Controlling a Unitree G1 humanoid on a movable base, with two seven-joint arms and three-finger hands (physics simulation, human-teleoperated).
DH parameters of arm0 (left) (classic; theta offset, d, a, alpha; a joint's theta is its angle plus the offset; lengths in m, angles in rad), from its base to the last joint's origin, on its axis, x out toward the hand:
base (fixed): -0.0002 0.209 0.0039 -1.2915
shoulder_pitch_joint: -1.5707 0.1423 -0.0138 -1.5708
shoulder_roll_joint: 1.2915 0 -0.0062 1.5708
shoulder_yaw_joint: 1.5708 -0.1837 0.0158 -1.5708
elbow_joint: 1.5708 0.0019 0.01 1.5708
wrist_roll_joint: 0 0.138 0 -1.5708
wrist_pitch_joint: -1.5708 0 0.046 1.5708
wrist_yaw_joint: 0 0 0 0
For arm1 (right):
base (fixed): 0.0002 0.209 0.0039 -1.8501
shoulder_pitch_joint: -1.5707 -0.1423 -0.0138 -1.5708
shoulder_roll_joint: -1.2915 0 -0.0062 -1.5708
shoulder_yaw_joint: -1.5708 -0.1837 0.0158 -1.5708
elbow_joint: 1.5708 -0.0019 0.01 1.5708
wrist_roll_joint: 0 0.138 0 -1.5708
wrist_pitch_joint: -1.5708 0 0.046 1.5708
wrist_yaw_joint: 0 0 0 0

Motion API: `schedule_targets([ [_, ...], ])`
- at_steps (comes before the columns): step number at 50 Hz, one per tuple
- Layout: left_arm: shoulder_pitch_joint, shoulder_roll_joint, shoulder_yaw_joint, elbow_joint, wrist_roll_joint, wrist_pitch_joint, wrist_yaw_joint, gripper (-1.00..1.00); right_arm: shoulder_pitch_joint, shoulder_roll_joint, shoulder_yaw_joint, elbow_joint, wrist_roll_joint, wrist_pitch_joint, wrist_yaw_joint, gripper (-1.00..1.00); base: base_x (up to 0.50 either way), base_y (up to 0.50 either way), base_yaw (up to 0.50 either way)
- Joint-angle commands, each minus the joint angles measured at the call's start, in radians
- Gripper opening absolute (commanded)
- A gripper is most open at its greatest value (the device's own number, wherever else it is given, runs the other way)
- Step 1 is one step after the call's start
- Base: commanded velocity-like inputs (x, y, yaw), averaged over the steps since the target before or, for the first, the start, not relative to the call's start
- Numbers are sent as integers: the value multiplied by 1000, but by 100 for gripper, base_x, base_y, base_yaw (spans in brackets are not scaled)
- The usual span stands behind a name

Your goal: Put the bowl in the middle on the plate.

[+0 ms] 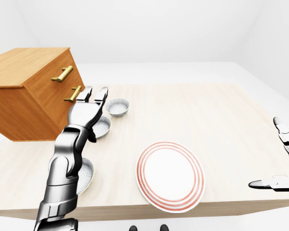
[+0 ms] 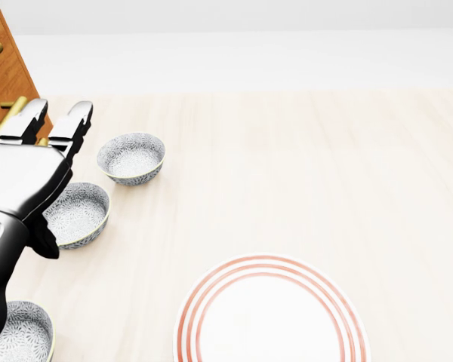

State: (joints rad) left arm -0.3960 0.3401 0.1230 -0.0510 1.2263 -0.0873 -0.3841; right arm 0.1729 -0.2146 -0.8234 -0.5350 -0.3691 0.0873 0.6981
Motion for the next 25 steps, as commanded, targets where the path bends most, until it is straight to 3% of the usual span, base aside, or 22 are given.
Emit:
schedule_targets([
  [1,-4,-5,-16,43,34,0,22,100,1,1,-1,0,0,0,0,100,0,0,0],
  [10,-21,4,-26,142,72,0,87,100,-1,-1,3,3,-3,0,0,100,0,0,0],
  [25,-43,3,-42,200,87,0,95,100,-1,-2,-1,-9,-1,0,0,100,0,0,0],
])
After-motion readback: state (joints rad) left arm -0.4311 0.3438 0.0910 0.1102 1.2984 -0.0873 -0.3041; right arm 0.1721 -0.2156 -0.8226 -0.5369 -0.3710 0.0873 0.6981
